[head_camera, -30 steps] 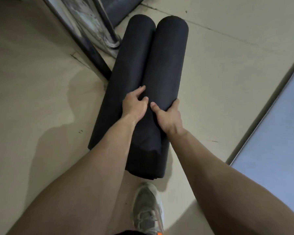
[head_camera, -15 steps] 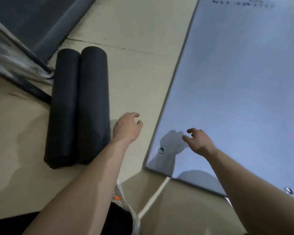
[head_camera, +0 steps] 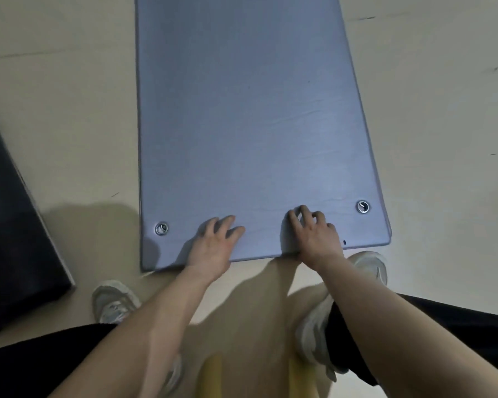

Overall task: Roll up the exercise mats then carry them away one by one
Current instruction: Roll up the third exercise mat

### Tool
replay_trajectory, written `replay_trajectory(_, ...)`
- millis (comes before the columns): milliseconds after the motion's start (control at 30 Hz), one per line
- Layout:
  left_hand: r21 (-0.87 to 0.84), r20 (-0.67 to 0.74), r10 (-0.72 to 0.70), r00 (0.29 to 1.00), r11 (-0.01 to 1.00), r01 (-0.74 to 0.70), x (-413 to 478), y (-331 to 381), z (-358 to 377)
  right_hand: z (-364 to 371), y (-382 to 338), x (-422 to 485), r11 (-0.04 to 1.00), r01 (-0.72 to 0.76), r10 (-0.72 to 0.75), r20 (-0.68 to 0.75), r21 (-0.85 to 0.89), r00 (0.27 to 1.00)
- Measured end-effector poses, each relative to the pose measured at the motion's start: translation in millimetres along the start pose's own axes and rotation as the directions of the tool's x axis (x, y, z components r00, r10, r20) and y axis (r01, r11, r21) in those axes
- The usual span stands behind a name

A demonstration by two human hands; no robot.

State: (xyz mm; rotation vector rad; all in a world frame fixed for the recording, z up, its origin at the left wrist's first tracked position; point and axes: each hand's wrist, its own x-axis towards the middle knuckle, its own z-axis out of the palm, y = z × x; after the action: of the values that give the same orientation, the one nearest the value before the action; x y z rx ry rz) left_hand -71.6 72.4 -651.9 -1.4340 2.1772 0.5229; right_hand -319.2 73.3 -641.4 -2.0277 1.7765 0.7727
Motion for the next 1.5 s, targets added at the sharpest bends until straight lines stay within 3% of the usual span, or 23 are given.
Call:
replay_trajectory(67,-0.126,0.087,0.049,0.995,0.991,-0.038,3,-13,-16,-5,3,3,0.998,0.041,-0.042,0.012,0.042,0.999)
replay_trajectory(167,-0.344,0.262,0.059,0.963,0.938,0.036,11,-29,-53,-35,25,2,0.974,0.082,-0.115,0.147,0.213,0.982)
replay_trajectory(200,-0.416,0.298,0.065,0.952,0.907,0.068,14,-33,-66,-48,34,1,0.955,0.049,-0.103,0.17,0.293,0.98)
replay_trajectory(267,-0.546,0.279,0.052,0.959,0.83,0.114,16,-41,-88,-69,49,0,0.895,-0.031,-0.006,0.083,0.444,0.997)
replay_trajectory(333,-0.59,0.121,-0.103,0.987,0.792,0.155,17,-47,-104,-79,46,0,0.898,-0.036,0.129,-0.184,0.438,0.974)
replay_trajectory(367,-0.543,-0.011,-0.209,0.978,0.823,0.169,15,-46,-108,-78,39,4,0.921,-0.029,0.173,-0.342,0.388,0.924)
replay_trajectory(433,-0.347,-0.339,-0.287,0.896,0.923,0.164,13,-40,-107,-75,24,15,0.965,-0.031,0.173,-0.548,0.259,0.819)
replay_trajectory(500,-0.185,-0.527,-0.234,0.817,0.97,0.159,15,-32,-97,-70,16,28,0.975,-0.055,0.175,-0.593,0.215,0.786)
replay_trajectory(633,-0.07,-0.562,-0.173,0.809,0.984,0.162,30,-37,-66,-56,14,45,0.991,-0.028,0.106,-0.637,0.132,0.764)
replay_trajectory(733,-0.065,-0.576,-0.096,0.812,0.995,0.072,32,-46,-43,-31,21,46,0.991,0.074,0.001,-0.547,0.115,0.837)
replay_trajectory(833,-0.089,-0.434,-0.035,0.9,0.996,-0.004,29,-51,-24,-9,30,49,0.995,0.1,-0.095,-0.423,-0.011,0.901)
replay_trajectory(933,-0.06,-0.299,-0.037,0.954,0.998,0.02,36,-56,-16,-6,30,65,0.992,0.124,-0.119,-0.363,-0.011,0.924)
replay_trajectory(1033,-0.114,-0.306,0.001,0.952,0.993,-0.038,40,-63,-26,-14,35,74,0.986,0.161,-0.162,-0.336,-0.031,0.928)
replay_trajectory(1167,-0.15,-0.216,-0.036,0.976,0.989,0.004,28,-70,-66,-61,45,56,0.98,0.185,-0.169,-0.187,0.071,0.968)
replay_trajectory(1300,-0.139,-0.068,-0.044,0.997,0.99,0.034,33,-85,-108,-106,49,56,0.987,0.152,-0.147,-0.094,0.056,0.985)
replay_trajectory(1500,-0.282,0.154,-0.093,0.984,0.95,0.134,74,-107,-119,-124,47,104,0.952,0.062,-0.126,0.197,0.301,0.972)
